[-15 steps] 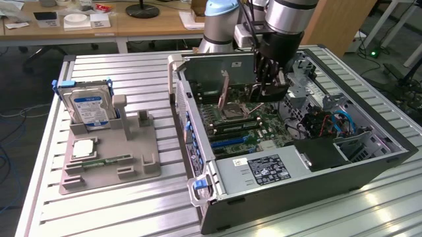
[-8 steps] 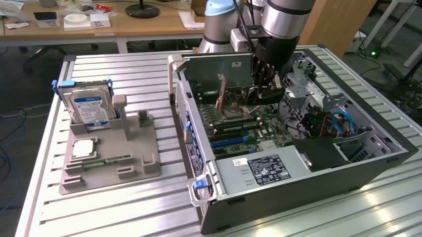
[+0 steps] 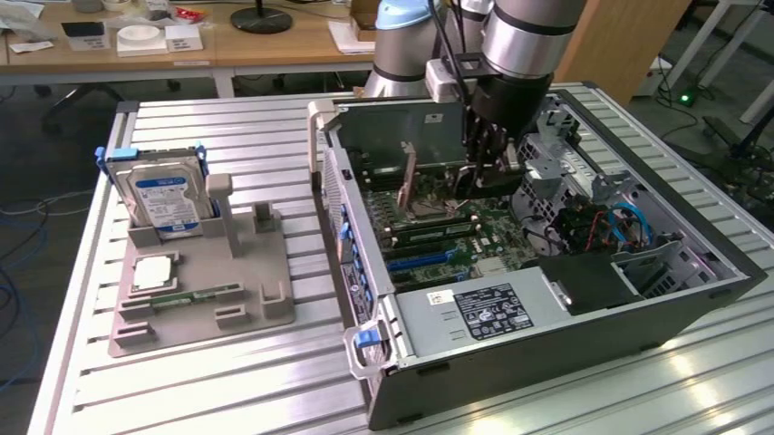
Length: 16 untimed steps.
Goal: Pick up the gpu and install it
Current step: 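Insert the gpu into the slot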
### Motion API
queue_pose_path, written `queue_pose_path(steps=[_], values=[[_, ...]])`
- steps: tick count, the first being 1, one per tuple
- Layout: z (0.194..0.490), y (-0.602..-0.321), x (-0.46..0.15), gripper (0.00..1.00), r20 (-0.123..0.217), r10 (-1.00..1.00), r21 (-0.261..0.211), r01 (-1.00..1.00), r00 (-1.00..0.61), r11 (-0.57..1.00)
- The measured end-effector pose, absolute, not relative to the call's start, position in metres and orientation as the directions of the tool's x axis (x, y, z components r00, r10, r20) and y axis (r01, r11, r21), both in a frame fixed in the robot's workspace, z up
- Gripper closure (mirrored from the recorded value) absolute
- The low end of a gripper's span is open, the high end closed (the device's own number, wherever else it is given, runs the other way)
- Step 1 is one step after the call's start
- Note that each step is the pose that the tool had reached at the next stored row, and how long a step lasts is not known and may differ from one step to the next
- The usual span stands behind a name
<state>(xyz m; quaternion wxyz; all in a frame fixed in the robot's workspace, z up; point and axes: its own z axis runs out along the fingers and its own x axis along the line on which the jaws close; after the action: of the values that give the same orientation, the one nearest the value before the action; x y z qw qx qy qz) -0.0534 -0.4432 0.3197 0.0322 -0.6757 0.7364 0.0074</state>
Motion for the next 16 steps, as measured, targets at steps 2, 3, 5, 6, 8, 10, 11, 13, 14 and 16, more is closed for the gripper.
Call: queue_pose_path(steps=[2,3,5,6,8,10,11,13,14,16], values=[[0.318,-0.444,-0.054,0.72,-0.055,-0.995,-0.033,-0.996,-0.085,0.087],[0.317,-0.444,-0.054,0.72,-0.052,-0.995,-0.032,-0.996,-0.085,0.087],[0.314,-0.444,-0.057,0.72,-0.048,-0.995,-0.031,-0.996,-0.085,0.086],[0.313,-0.444,-0.059,0.72,-0.046,-0.995,-0.03,-0.996,-0.085,0.086],[0.311,-0.444,-0.062,0.72,-0.041,-0.996,-0.027,-0.996,-0.085,0.086],[0.308,-0.444,-0.062,0.72,-0.04,-0.996,-0.023,-0.996,-0.085,0.086],[0.307,-0.444,-0.062,0.72,-0.04,-0.996,-0.022,-0.996,-0.085,0.086],[0.305,-0.444,-0.064,0.72,-0.039,-0.996,-0.02,-0.996,-0.085,0.086],[0.304,-0.444,-0.066,0.72,-0.039,-0.996,-0.019,-0.996,-0.085,0.086],[0.301,-0.444,-0.067,0.72,-0.039,-0.996,-0.017,-0.996,-0.086,0.086]])
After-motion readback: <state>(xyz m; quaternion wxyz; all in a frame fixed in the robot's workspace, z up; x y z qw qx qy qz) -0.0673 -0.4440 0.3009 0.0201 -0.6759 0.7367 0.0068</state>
